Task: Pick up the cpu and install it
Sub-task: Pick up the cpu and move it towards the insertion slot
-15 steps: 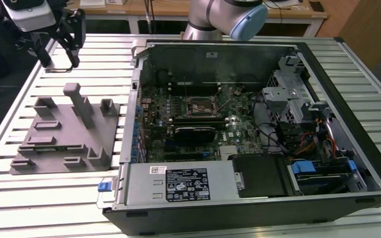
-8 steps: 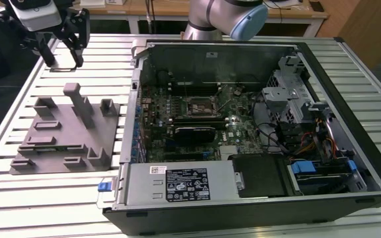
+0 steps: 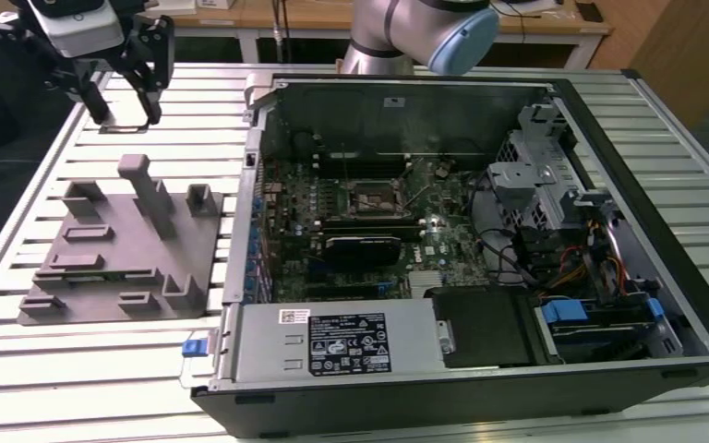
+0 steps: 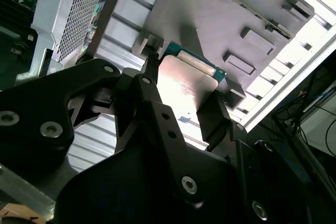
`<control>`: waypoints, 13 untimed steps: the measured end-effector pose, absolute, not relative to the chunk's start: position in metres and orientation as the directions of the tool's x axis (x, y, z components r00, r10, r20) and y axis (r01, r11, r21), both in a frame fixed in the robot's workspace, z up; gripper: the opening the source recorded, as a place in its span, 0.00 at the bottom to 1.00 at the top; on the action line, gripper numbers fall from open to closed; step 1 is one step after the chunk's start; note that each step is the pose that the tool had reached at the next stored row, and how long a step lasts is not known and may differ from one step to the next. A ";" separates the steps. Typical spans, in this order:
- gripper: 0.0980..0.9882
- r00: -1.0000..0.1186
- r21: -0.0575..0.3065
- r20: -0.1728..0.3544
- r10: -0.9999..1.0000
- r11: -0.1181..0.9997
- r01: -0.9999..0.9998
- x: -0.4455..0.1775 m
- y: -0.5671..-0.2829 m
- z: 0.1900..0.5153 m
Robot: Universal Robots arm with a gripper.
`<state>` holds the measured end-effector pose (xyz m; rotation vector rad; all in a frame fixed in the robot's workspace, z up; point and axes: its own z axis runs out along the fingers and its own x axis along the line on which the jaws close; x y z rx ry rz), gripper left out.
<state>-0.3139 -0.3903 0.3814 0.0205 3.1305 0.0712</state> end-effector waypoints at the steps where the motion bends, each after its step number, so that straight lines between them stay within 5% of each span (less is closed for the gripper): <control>1: 0.50 -1.000 0.046 -0.010 0.013 0.999 0.013 -0.313 -0.390 0.381; 13: 0.50 -1.000 0.046 -0.010 0.013 0.999 0.013 -0.305 -0.389 0.381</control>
